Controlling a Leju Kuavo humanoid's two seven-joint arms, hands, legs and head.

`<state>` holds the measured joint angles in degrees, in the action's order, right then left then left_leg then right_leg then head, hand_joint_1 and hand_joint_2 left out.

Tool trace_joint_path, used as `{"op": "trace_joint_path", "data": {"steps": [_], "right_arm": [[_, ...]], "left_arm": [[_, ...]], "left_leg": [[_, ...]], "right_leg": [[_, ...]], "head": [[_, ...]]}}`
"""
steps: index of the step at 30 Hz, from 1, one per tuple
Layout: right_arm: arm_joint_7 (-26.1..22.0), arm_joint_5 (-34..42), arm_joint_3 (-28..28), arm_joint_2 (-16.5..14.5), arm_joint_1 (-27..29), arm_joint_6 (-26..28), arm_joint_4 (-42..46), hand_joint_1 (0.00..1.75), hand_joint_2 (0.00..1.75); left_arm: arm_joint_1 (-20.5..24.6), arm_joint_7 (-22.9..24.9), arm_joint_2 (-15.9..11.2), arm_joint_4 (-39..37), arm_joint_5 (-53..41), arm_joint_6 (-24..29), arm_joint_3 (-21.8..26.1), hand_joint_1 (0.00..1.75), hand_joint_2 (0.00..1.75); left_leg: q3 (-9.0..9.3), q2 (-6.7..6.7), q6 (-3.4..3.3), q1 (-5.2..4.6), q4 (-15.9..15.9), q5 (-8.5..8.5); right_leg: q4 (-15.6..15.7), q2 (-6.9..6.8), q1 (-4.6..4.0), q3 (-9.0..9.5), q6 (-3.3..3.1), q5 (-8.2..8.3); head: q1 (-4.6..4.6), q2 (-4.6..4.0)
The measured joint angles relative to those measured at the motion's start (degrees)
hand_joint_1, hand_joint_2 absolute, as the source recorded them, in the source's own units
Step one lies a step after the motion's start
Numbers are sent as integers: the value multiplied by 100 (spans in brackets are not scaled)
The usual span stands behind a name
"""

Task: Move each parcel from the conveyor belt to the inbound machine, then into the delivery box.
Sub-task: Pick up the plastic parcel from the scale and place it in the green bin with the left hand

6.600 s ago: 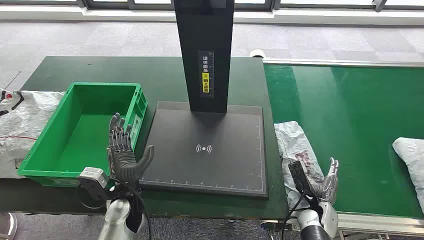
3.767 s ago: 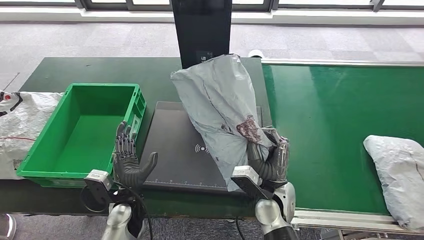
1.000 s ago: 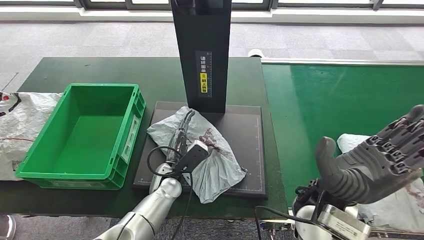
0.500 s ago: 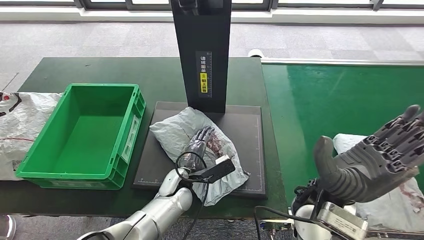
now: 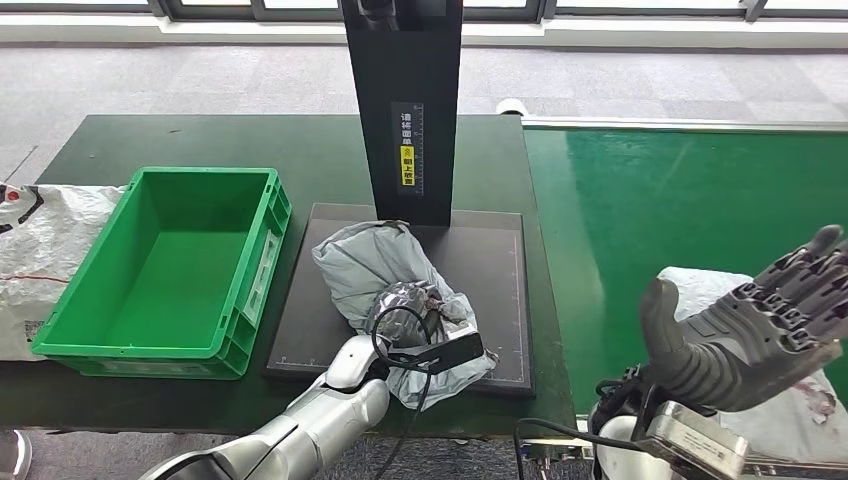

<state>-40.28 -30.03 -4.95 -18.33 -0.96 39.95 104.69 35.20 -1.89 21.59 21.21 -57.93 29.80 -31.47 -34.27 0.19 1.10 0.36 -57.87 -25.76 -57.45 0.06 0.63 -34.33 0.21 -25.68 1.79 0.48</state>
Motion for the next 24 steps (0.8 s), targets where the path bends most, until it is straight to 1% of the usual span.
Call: {"op": "trace_joint_path", "data": {"steps": [5, 8, 12, 15, 18, 20, 22, 24], "right_arm": [[0, 16, 28, 1, 29, 0, -3, 0, 175], [0, 46, 39, 1, 39, 0, -13, 0, 175], [0, 62, 57, 1, 43, 0, -38, 0, 175], [0, 88, 76, 2, 71, 0, -58, 0, 175], [0, 139, 95, 3, 119, 0, -80, 0, 175], [1, 179, 111, 4, 145, 0, -94, 0, 175], [2, 213, 155, 5, 187, 0, -100, 0, 175], [4, 234, 204, 5, 233, 0, -101, 0, 175]], "left_arm": [[20, 48, 0, -50, -67, -12, -55, 175, 175], [24, 156, 0, -63, -202, 7, -97, 175, 175], [59, 553, 0, -74, -728, 370, -244, 175, 175], [84, 985, -9, 14, -1289, 733, -345, 175, 175], [99, 1495, -89, 468, -2264, 973, -351, 175, 175], [142, 1791, -218, 930, -2855, 1020, -331, 175, 175], [242, 2064, -395, 1408, -3103, 1025, -314, 175, 175], [364, 2189, -571, 1791, -3154, 1025, -297, 175, 175]], "left_leg": [[0, 0, 0, 0, 0, 0], [0, 0, 0, 0, 0, 0], [0, 0, 0, 0, 0, 0], [-1, 0, 0, 0, 0, 1], [-3, -1, 0, 0, 0, 3], [-3, -1, 0, 1, 0, 4], [-3, 3, 1, 1, 0, 4], [-2, 5, 1, 1, 0, 3]], "right_leg": [[0, 0, 0, 0, 0, 0], [0, 0, 0, 0, 0, 0], [0, 0, 0, 0, 0, 0], [0, 0, 0, -1, 0, 1], [-2, -3, 0, -1, 0, 1], [-4, -4, -1, -2, -1, 1], [-5, -1, -1, -4, -1, 1], [-5, 1, -2, -5, -1, 1]], "head": [[0, 0], [0, 0], [0, 0], [0, 0], [0, 0], [0, 0], [0, 0], [0, 0]]}}
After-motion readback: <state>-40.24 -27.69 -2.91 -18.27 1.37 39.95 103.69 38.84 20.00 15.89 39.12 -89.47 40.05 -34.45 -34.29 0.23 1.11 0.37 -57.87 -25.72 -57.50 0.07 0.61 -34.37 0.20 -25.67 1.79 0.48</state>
